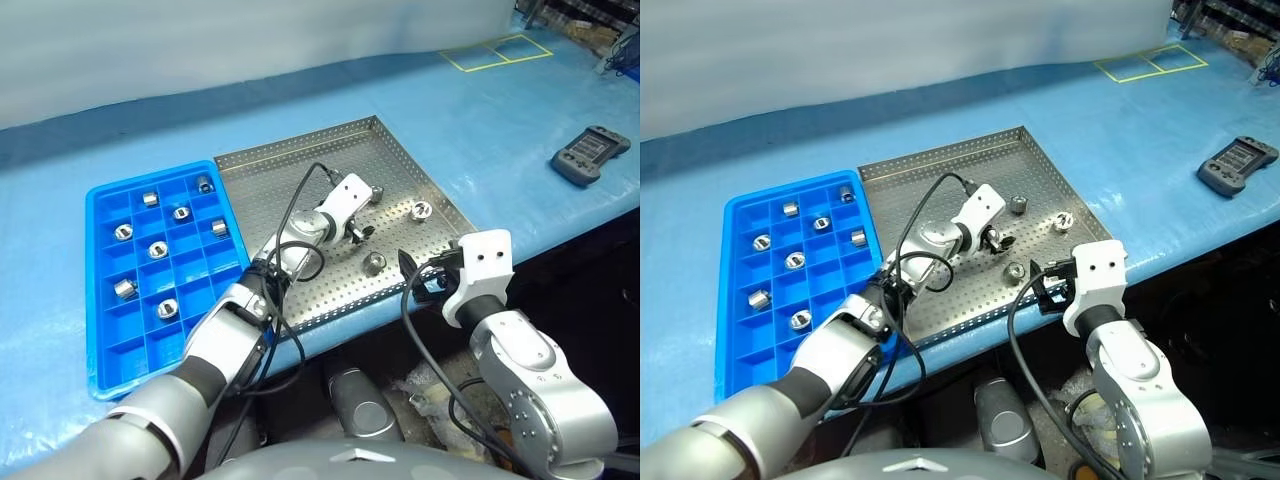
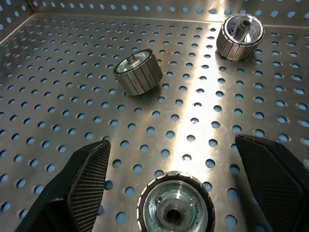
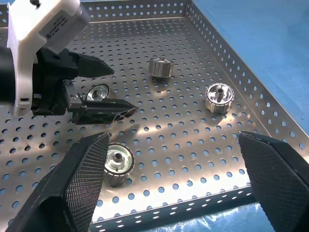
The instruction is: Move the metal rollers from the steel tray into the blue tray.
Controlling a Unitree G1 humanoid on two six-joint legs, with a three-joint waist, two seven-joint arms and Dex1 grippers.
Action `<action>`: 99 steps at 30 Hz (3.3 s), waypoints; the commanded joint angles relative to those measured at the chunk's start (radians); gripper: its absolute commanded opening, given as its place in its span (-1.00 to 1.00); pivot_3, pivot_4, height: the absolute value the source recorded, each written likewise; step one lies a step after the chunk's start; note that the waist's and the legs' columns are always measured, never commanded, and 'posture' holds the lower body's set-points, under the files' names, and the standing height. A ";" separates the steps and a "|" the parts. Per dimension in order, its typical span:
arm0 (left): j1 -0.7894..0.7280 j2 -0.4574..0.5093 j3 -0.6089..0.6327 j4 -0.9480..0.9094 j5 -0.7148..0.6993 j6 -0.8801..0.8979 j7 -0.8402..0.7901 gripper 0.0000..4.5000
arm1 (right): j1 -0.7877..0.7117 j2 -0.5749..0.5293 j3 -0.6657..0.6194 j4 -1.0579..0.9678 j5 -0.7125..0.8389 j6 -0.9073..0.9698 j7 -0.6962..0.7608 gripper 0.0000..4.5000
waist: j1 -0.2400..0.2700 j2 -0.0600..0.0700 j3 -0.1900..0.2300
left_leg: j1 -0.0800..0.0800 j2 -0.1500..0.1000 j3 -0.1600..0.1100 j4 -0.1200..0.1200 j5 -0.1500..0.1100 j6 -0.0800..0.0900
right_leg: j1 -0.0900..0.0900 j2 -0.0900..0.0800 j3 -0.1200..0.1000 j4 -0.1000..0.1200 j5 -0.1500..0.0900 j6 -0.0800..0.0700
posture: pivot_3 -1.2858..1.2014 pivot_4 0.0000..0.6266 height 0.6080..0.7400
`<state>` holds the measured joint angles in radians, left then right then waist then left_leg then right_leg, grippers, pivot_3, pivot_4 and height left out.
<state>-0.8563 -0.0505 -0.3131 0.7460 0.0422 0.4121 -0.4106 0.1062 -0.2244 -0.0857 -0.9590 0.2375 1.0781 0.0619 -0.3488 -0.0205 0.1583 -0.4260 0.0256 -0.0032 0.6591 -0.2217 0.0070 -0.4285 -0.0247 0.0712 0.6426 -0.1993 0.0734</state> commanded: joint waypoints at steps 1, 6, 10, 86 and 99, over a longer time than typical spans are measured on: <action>0.016 0.006 -0.001 -0.058 0.018 0.023 -0.013 0.99 | -0.011 -0.001 -0.007 -0.024 -0.002 -0.015 -0.002 1.00 | 0.000 0.000 0.000 | 0.000 0.000 0.000 0.000 0.000 0.000 | 0.000 0.000 0.000 0.000 0.000 0.000 | -0.27 -0.52 1.00; 0.068 0.016 -0.003 -0.117 0.016 0.062 -0.043 0.83 | -0.024 0.001 -0.001 -0.010 -0.003 -0.017 -0.002 1.00 | 0.004 0.000 0.000 | 0.000 0.000 0.000 -0.001 0.000 0.000 | 0.000 0.000 0.000 0.000 0.000 0.001 | -0.24 -0.52 1.00; 0.103 0.017 0.015 -0.187 0.005 0.084 -0.047 0.27 | -0.034 0.002 0.011 0.003 -0.002 -0.018 0.000 1.00 | 0.007 0.000 0.000 | 0.001 0.000 0.000 -0.002 0.000 0.000 | 0.000 0.000 0.000 0.000 0.000 0.001 | -0.23 -0.52 1.00; 0.753 0.360 0.081 -1.351 -0.350 0.186 -0.099 0.99 | -0.207 0.041 -0.099 0.111 -0.051 0.298 0.015 1.00 | 0.258 -0.001 0.001 | 0.007 0.003 0.002 -0.008 -0.002 -0.003 | 0.001 0.000 -0.003 0.001 -0.006 -0.013 | -0.11 -0.52 1.00; 0.790 0.446 0.023 -1.309 -0.355 0.105 -0.228 0.99 | -0.183 0.032 -0.073 0.157 -0.034 0.426 0.051 1.00 | 0.205 -0.001 0.001 | 0.009 0.002 0.003 -0.006 -0.001 -0.003 | 0.003 0.000 -0.002 0.001 -0.008 -0.011 | -0.10 -0.52 1.00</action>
<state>-0.0589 0.4010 -0.2851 -0.5568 -0.3174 0.5489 -0.6396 -0.0729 -0.1855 -0.1592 -0.8124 0.2050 1.5281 0.1094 -0.1436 -0.0216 0.1593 -0.4168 0.0280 -0.0004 0.6527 -0.2231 0.0040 -0.4255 -0.0252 0.0692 0.6439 -0.2072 0.0629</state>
